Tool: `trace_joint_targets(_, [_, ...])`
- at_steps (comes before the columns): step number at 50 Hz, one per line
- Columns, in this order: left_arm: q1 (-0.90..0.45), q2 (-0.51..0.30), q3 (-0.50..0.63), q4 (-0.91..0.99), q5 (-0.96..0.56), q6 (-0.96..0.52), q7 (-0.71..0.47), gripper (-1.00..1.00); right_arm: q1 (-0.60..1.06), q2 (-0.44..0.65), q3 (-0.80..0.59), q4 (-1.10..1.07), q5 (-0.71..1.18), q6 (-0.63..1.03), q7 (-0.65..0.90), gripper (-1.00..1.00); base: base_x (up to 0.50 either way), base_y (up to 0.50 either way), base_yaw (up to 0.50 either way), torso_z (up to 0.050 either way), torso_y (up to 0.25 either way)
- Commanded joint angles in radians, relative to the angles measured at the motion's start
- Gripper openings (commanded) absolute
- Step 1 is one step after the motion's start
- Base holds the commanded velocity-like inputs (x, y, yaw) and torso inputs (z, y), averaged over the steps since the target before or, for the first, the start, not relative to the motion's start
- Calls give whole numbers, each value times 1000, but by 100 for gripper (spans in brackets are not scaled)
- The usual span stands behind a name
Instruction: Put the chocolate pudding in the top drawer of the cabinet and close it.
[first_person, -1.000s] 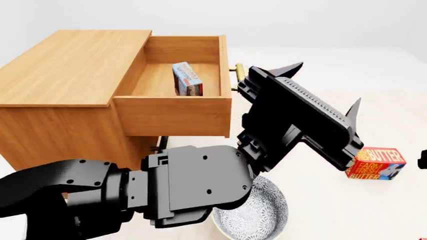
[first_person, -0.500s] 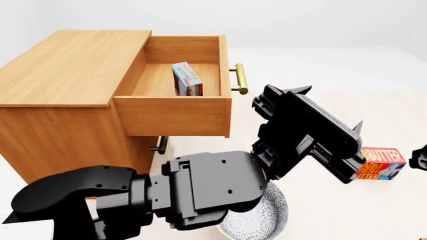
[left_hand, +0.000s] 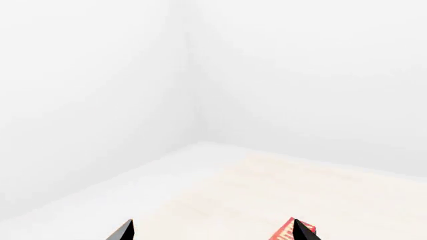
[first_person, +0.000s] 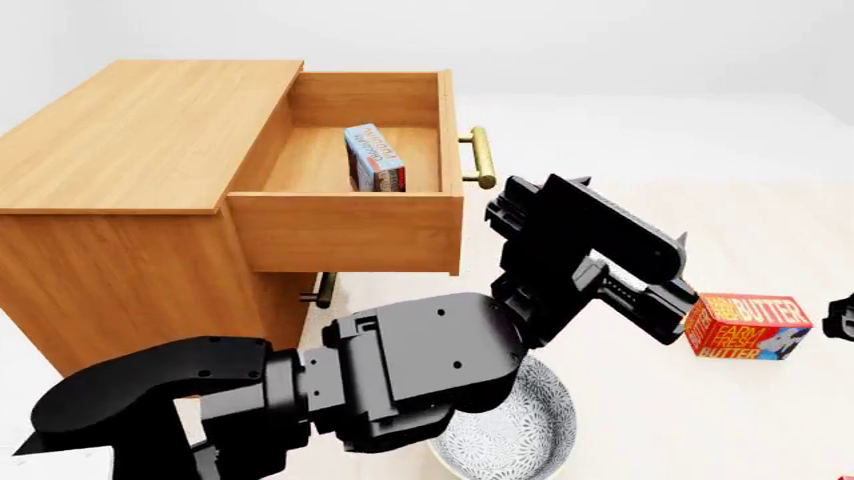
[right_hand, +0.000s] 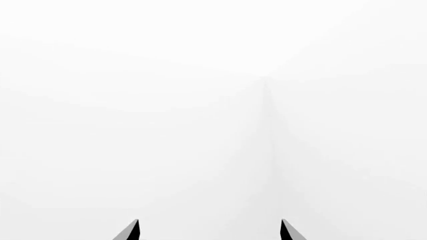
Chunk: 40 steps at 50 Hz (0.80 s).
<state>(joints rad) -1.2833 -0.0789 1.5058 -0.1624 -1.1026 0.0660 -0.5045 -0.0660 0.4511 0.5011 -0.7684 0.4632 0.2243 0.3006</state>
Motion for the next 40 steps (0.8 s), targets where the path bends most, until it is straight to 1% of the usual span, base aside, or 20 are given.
trace_joint_targets(1, [8, -1, -17, -23, -23, -6, -12, 100, -7, 2, 12, -5, 12, -2, 1, 100, 0, 0, 0, 0, 0])
trace_joint_targets(9, [15, 6, -18, -33, -32, -10, -3, 100, -5, 2, 13, -1, 13, -3, 4, 100, 0, 0, 0, 0, 0])
trace_joint_targets(18, [25, 4, -28, -80, -52, -9, 30, 100, 0, 1, 5, 2, 6, -3, 10, 100, 0, 0, 0, 0, 0])
trace_joint_targets(31, [38, -1, -45, -138, -65, -1, 48, 100, -1, 2, 5, 2, 11, -5, 11, 100, 0, 0, 0, 0, 0])
trace_joint_targets(40, [50, -9, -55, -183, -71, 2, 50, 100, -55, 12, 87, -18, 76, -13, -12, 100, 0, 0, 0, 0, 0])
